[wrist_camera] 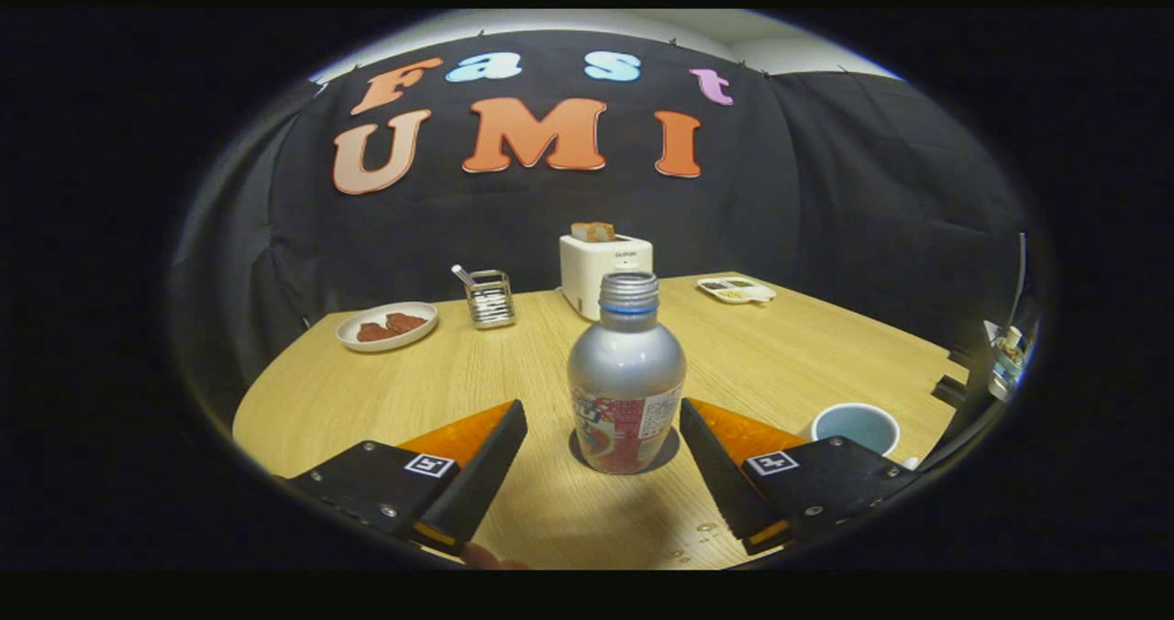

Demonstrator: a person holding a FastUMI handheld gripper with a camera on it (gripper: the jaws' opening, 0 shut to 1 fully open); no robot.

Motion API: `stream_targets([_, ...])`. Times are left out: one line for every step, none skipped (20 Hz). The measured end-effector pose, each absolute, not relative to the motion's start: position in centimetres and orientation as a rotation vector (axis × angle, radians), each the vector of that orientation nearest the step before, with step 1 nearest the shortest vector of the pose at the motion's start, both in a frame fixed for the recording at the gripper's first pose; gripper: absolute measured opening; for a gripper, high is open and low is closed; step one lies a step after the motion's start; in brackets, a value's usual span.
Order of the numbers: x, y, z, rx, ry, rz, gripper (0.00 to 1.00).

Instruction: Take the bottle from table, then pour the juice into the cup, finally place the bottle on the coaster

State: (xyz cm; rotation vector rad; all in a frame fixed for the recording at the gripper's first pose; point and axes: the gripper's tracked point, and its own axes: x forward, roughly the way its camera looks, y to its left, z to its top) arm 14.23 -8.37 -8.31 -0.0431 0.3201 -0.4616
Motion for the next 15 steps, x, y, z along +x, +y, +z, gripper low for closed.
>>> stream_targets([13.8,-7.9,-7.3,-0.05,0.295,-0.452,0.99])
stream_targets([13.3,-7.4,-6.0,-0.054,0.264,-0.438,0.99])
stream_targets([12.8,-6.4,-4.7,-0.053,0.231,-0.413,0.99])
stream_targets([12.1,-5.5,-3.7,-0.052,0.201,-0.391,1.0])
stream_targets([11.4,-4.7,-2.6,-0.051,0.174,-0.376,0.99])
stream_targets([10.5,-4.2,-1.8,-0.058,0.154,-0.366,0.99])
stream_targets([9.7,-3.8,-1.2,-0.076,0.142,-0.364,0.99])
stream_targets([8.9,-3.3,-0.9,-0.098,0.138,-0.36,0.99])
stream_targets([8.2,-2.7,-0.6,-0.121,0.134,-0.343,0.99])
stream_targets([7.7,-1.8,-0.3,-0.149,0.121,-0.32,0.99])
stream_targets([7.2,-1.0,0.1,-0.173,0.105,-0.3,0.99])
stream_targets([6.8,-0.3,0.1,-0.183,0.094,-0.279,0.99])
stream_targets([6.5,0.6,0.0,-0.182,0.084,-0.254,0.99])
stream_targets([6.4,1.5,0.1,-0.173,0.073,-0.227,0.99])
stream_targets([6.3,2.4,0.1,-0.162,0.064,-0.198,0.99])
